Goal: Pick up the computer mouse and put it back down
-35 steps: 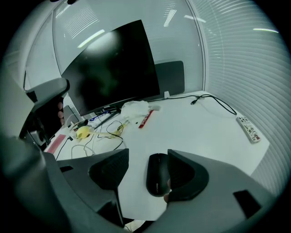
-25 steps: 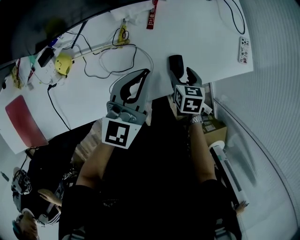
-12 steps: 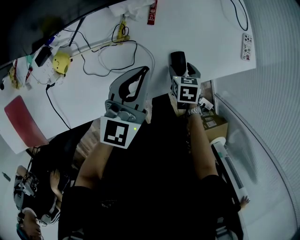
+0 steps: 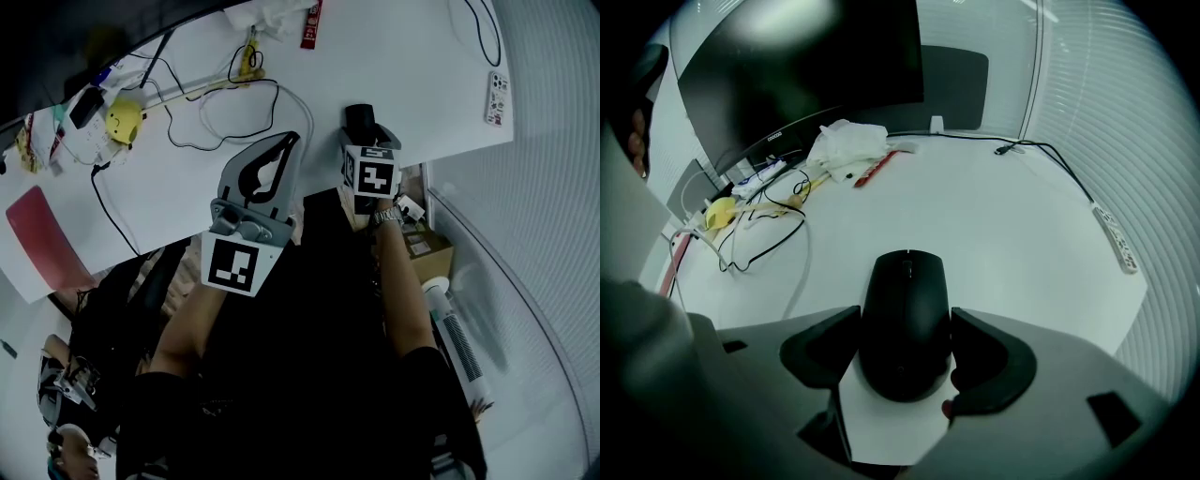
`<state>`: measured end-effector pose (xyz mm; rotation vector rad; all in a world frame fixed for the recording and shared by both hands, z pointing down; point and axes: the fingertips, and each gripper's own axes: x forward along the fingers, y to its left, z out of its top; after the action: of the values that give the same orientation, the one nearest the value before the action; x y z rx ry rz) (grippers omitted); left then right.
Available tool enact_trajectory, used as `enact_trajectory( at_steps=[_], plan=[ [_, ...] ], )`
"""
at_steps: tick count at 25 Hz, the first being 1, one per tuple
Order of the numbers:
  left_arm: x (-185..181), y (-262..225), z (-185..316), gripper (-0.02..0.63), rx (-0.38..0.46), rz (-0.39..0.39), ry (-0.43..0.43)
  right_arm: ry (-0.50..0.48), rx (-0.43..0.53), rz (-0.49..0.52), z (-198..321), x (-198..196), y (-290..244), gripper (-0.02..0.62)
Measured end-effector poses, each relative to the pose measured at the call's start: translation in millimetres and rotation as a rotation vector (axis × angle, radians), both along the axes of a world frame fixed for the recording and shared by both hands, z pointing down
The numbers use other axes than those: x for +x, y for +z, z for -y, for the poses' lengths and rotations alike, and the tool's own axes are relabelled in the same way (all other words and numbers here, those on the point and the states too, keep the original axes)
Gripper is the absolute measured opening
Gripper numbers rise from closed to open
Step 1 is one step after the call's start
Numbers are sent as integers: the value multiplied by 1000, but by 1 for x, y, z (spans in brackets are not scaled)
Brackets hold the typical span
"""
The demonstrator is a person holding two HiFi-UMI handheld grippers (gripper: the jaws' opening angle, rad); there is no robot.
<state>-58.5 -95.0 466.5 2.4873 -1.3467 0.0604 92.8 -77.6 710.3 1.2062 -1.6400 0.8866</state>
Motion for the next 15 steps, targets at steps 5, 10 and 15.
enact_trajectory(
  at_steps=[5,10,15],
  plan=[
    [-1,-2,1,6,5,0,-10,8,-7,-9,0,2,0,285],
    [-2,-3,0,6,7,3,-18,24,-15,5,-2,3,-1,285],
    [0,-6,-1,6,14,17,-16,32,-16,40,-3,3,-8,285]
  ],
)
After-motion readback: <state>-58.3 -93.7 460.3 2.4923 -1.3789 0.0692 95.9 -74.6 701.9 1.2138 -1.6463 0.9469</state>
